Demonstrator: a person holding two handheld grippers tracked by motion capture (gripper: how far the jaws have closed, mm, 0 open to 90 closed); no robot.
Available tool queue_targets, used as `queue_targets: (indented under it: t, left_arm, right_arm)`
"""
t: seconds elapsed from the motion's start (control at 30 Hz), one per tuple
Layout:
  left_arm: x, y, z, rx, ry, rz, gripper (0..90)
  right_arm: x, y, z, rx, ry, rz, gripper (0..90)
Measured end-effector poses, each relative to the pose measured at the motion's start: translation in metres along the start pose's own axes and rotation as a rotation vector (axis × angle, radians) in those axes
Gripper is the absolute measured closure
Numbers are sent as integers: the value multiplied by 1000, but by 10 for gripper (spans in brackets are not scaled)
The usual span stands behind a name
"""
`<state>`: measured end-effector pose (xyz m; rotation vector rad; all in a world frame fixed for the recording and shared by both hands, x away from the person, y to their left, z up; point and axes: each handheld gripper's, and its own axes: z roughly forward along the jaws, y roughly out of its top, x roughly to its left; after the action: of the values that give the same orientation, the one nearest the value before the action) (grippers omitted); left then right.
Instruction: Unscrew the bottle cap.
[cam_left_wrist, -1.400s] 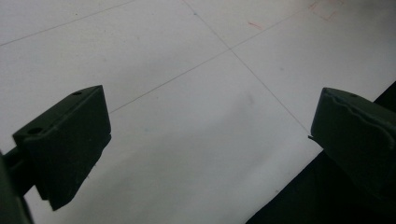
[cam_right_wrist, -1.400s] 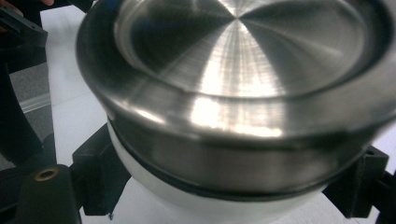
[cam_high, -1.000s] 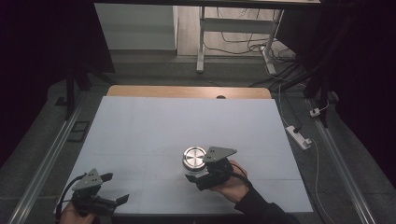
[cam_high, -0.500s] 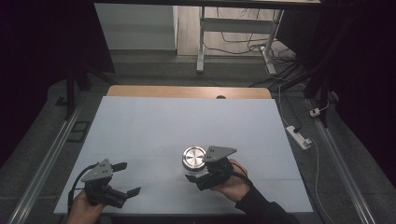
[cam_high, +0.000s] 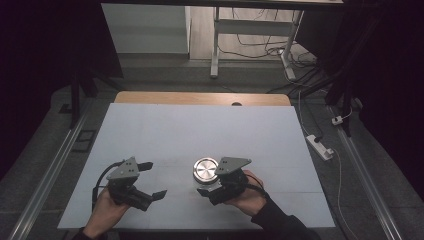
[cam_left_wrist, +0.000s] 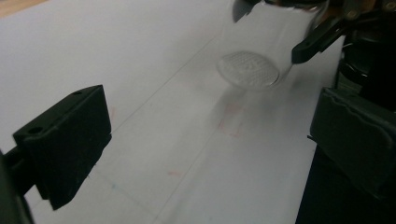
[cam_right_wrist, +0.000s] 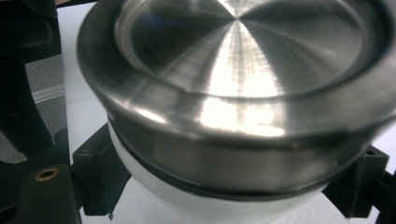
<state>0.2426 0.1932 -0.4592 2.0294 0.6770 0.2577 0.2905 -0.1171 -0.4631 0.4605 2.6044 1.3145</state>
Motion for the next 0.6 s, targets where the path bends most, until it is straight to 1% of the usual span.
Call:
queue_targets:
  t: [0.1,0.2,0.27,0.33,0.47,0.5,0.6]
  left_arm:
    - [0,10,8,-4,-44,26,0]
    - [-1,21,16,-5,-78,69,0]
    - [-2,29,22,-7,-103,96,0]
    - [-1,35,30,-10,-136,116,0]
    - [0,47,45,-5,-218,156,0]
    - [-1,49,48,-2,-235,166,0]
    - [-3,56,58,13,-266,209,0]
  right_arm:
    - [1,1,2,2,10,-2,153]
    - [1,1,4,8,21,-15,153]
    - [2,2,5,9,29,-11,153]
    - [2,3,6,12,37,-23,152]
    - [3,3,8,15,54,-22,153]
    - [3,3,8,17,59,-31,152]
    - [4,3,9,20,73,-32,153]
